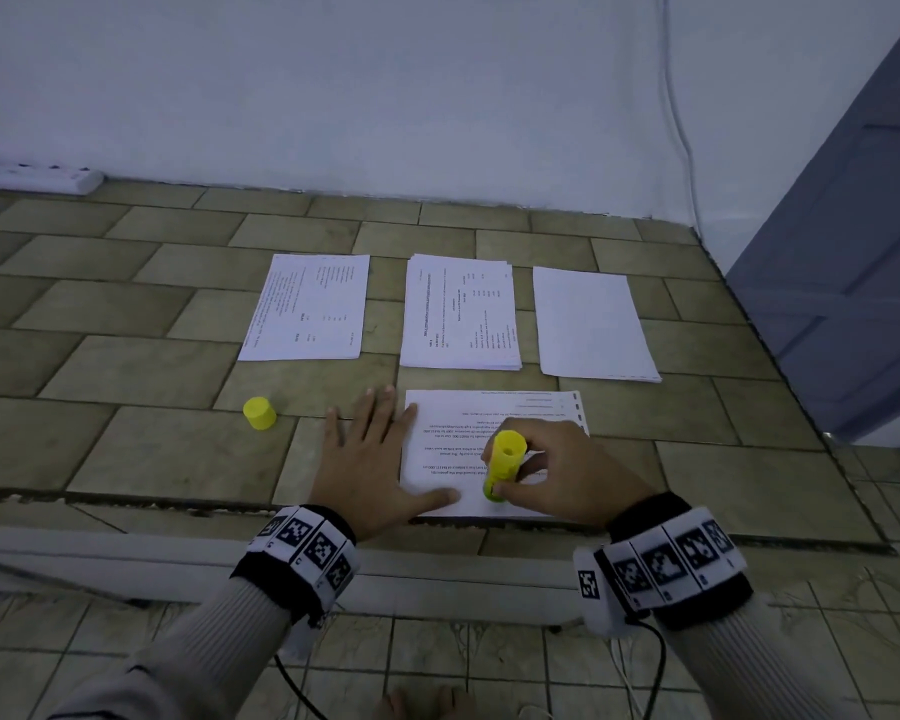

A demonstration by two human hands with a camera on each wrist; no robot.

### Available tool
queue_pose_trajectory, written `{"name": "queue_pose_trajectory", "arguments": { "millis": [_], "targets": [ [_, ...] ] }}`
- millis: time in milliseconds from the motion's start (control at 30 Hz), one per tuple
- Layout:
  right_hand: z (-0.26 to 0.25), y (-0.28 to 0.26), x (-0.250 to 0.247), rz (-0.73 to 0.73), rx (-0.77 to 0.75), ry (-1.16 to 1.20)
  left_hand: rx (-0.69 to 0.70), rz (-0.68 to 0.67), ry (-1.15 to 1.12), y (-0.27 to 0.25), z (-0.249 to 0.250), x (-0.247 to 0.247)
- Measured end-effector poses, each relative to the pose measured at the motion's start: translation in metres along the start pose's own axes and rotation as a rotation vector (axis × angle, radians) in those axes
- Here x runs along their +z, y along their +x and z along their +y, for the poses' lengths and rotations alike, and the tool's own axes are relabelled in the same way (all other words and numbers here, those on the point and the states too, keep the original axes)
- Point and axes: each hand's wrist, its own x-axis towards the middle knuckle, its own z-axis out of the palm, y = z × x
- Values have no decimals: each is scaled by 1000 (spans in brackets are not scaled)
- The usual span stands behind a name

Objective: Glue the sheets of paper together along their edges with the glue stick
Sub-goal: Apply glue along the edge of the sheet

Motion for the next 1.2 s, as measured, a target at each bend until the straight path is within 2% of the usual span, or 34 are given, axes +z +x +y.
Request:
{"name": "queue_pose_trajectory", "arguments": {
  "millis": [200,400,600,700,833,1000,1200],
  "targets": [
    [0,13,-3,1,-27,-37,-9,-14,6,0,1,-2],
    [9,50,-21,85,17,-45,-5,-18,2,-1,1,-3],
    [27,76,-32,203,77,-154,-2,-39,21,-2,1,-5],
    [27,65,-34,224,92,-168,0,-45,38,-2,0,-4],
    [25,26,-40,174,32,-60,-13,-47,41,-1,1,-4],
    [27,-19,-45,168,110,-53,-10,-37,18,-1,2,-4],
    [28,-38,-46,173,145,-45,-6,-57,50,-1,1,-6]
  ]
}}
